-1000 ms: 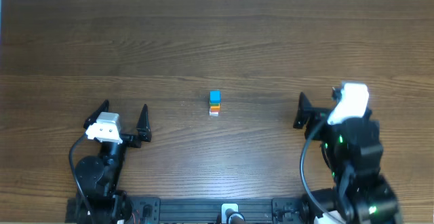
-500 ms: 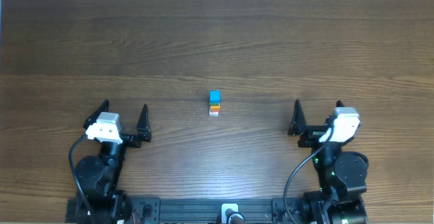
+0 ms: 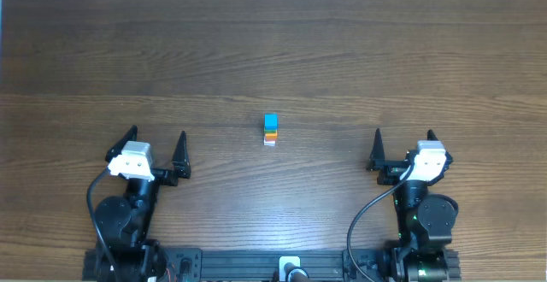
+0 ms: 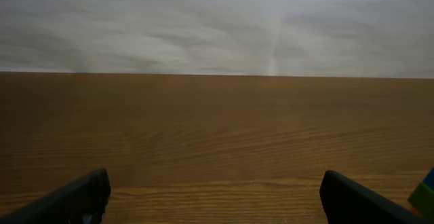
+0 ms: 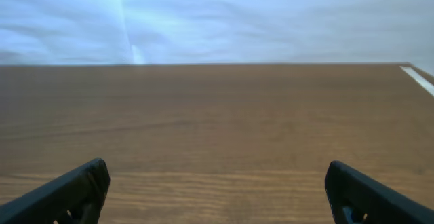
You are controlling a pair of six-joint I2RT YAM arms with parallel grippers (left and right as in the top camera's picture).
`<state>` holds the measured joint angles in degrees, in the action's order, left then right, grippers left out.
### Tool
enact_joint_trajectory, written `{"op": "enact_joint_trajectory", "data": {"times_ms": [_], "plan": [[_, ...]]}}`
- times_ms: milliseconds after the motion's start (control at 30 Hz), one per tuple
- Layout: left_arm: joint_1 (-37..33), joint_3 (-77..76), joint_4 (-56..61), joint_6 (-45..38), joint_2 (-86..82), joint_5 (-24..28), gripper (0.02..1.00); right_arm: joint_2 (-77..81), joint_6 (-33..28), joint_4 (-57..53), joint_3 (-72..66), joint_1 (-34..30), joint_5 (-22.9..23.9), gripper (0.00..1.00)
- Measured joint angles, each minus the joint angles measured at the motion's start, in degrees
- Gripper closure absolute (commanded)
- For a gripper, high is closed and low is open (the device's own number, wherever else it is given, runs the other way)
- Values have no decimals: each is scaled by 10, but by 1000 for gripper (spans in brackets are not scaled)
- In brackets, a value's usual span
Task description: Stack Cubes
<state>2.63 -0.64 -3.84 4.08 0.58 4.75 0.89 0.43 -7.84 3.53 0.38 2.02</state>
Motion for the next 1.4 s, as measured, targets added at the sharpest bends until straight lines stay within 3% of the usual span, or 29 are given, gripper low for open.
{"op": "enact_joint_trajectory", "data": {"times_ms": [1400], "plan": [[0, 0, 0, 0, 0, 0, 18, 0, 0, 36, -27, -1, 0, 7]]}}
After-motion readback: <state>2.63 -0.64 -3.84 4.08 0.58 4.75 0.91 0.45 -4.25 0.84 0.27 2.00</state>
